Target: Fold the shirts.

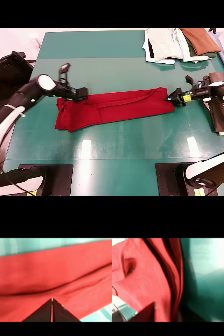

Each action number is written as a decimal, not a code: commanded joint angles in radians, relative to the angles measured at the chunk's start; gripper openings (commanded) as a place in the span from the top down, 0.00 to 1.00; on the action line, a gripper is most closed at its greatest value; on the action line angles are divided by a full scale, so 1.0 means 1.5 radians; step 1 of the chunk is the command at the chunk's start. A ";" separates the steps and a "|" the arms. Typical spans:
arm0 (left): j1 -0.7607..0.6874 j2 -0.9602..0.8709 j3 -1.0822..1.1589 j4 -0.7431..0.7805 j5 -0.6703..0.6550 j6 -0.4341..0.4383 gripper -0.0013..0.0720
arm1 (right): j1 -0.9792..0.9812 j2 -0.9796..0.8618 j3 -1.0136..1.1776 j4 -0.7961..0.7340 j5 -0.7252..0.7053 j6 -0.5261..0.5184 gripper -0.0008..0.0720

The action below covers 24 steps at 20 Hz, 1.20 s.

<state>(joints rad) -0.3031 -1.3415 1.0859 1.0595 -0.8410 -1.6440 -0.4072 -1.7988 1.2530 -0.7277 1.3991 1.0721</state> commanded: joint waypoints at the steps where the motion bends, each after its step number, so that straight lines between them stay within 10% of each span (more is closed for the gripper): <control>1: -0.077 -0.080 0.046 -0.025 0.035 -0.003 0.95 | 0.050 -0.019 0.044 0.017 0.018 -0.032 0.82; 2: -0.093 -0.111 0.076 -0.026 0.031 -0.003 0.95 | 0.061 -0.011 0.063 0.016 0.027 -0.035 0.97; 24: -0.120 -0.286 0.329 -0.010 -0.036 -0.004 0.95 | 0.410 0.229 0.365 0.020 0.004 0.143 0.96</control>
<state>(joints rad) -0.5079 -1.7882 1.5230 1.0206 -0.8383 -1.6497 0.1375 -1.4586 1.7882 -0.6979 1.4410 1.2709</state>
